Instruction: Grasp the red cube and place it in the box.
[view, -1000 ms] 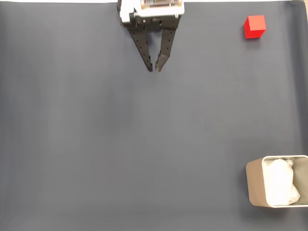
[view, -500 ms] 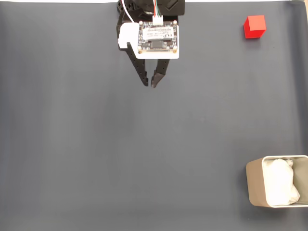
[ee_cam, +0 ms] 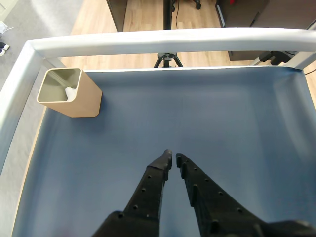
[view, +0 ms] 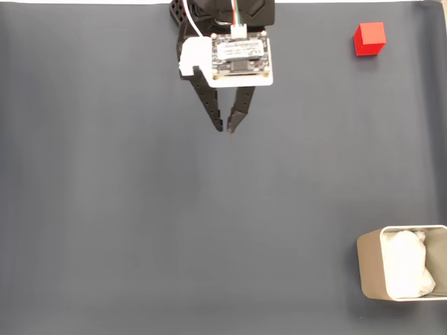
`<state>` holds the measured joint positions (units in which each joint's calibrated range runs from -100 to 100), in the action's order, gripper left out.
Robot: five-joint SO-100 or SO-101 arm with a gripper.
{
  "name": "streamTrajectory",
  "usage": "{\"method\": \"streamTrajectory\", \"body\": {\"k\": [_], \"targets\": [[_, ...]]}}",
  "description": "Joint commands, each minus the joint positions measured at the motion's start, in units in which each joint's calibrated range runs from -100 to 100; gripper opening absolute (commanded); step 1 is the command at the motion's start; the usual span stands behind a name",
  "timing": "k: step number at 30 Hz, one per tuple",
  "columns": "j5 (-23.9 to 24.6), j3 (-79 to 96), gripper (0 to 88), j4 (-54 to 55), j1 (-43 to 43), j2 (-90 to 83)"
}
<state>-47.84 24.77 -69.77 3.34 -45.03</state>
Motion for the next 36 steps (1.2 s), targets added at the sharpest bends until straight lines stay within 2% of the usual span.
{"method": "streamTrajectory", "body": {"k": [1, 24, 36], "targets": [[-0.63, 0.13, 0.3, 1.24, 1.7, -2.03], [-1.56, 9.17, 0.0, 3.79, 15.34, -8.61], [-2.54, 11.27, 0.2, 4.03, 27.06, -9.82]]}}
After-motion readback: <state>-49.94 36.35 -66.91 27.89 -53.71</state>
